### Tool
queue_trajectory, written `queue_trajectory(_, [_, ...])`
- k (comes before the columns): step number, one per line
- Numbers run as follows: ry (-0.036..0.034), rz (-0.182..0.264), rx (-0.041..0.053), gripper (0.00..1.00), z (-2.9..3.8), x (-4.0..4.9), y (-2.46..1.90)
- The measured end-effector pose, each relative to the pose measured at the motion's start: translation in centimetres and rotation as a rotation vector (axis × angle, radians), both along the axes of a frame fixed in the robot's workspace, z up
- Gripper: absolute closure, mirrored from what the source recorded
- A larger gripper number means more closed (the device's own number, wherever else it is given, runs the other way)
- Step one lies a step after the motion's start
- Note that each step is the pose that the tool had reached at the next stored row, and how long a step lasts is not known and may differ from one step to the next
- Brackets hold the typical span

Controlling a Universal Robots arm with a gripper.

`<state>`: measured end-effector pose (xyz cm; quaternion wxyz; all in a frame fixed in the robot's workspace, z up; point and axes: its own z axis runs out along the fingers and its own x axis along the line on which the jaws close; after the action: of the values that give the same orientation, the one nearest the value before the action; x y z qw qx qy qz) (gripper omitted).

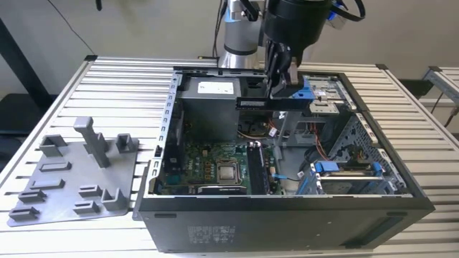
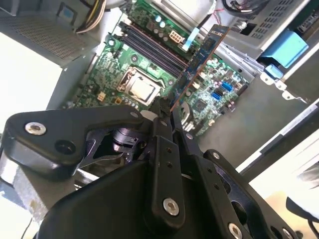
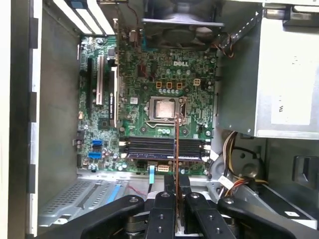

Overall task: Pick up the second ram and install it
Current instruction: 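Pick up the second ram and move it above second insertion slot, then insert the second ram into the second slot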

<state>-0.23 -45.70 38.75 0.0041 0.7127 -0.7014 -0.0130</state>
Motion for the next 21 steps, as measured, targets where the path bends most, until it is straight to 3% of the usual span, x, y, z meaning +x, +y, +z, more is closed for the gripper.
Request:
queue_trajectory(8, [-0.0016, 0.000, 0.0065, 0.86, -0.05, 0.00, 2.16])
queue_trajectory(11, [-0.0017, 0.000, 0.0064, 0.86, -0.05, 0.00, 2.71])
queue_trajectory(21, [-0.0017, 0.000, 0.0065, 0.86, -0.05, 0.00, 2.80])
